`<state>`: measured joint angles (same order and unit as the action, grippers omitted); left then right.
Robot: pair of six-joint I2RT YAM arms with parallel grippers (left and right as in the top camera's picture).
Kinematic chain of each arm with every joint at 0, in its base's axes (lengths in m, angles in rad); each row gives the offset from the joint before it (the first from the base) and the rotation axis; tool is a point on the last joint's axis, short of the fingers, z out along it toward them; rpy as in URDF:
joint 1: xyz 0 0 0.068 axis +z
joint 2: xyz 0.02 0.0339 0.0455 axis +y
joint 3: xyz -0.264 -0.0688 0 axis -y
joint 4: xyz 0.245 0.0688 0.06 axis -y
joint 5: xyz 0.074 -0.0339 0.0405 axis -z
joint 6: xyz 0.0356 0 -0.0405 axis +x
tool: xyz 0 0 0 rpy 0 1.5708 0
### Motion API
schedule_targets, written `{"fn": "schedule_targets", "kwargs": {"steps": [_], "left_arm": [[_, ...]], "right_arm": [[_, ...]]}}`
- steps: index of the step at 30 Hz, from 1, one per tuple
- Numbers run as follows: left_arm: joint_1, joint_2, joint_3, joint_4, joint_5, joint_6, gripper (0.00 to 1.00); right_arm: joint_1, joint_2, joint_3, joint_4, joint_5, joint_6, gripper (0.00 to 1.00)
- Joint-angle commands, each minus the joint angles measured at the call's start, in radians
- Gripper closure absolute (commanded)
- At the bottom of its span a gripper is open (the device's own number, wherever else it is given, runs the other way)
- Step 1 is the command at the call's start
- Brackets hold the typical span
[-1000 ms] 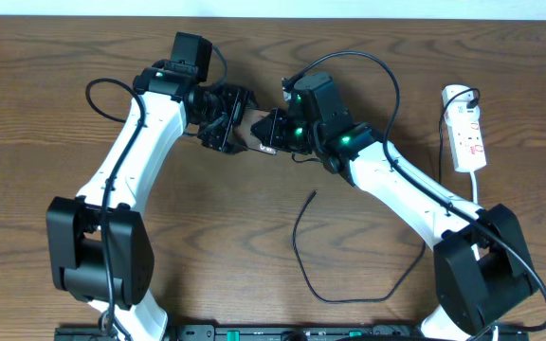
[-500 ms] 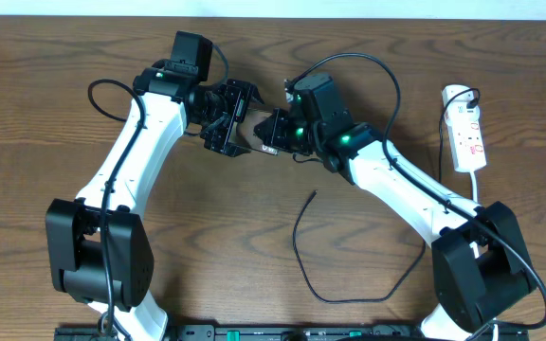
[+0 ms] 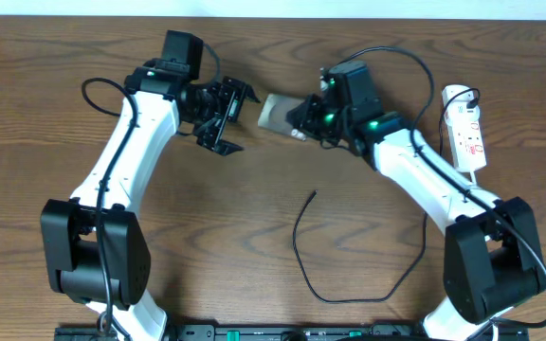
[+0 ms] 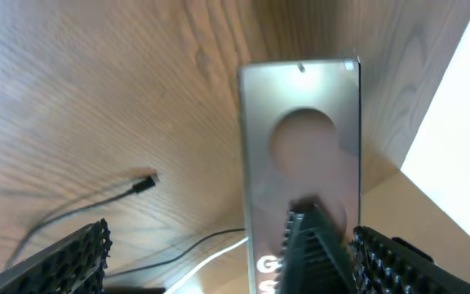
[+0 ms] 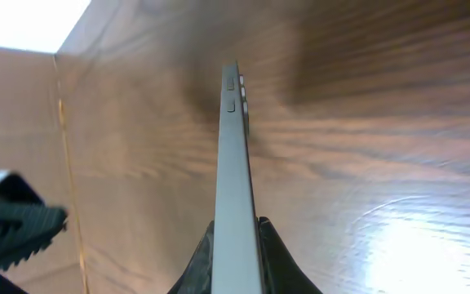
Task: Plug charger to phone and switch on socket
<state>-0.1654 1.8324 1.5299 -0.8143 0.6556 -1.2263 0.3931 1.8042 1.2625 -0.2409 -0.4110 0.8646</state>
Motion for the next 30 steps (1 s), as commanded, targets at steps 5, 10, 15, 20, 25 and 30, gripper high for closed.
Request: {"fn": "schedule_targets", "kwargs": {"steps": [5,10,15,20,25,30], "left_arm": [[0.066,-0.024,0.008,0.095,0.067,0.296,0.09],[0.096,-0.024,0.008,0.28,0.214,0.38,0.09],[0.131,-0.024,-0.003,0.379,0.254,0.379,0.08],[0.159,-0.024,-0.061,0.535,0.304,0.329,0.08],[0.171,-0.024,-0.159,0.797,0.329,0.187,0.08],[0.171,-0.024,-0.245,1.13,0.328,0.019,0.08]], "right_arm": [[-0.071,-0.001,0.018,0.034,-0.046,0.205,0.99],[-0.1,-0.001,0.018,0.132,-0.122,0.393,0.99],[-0.113,-0.001,0.018,0.286,-0.185,0.551,0.99],[-0.113,-0.001,0.018,0.446,-0.211,0.647,0.99],[-0.112,-0.001,0.018,0.516,-0.22,0.708,0.99],[-0.11,-0.001,0.018,0.57,-0.23,0.773,0.99]]}}
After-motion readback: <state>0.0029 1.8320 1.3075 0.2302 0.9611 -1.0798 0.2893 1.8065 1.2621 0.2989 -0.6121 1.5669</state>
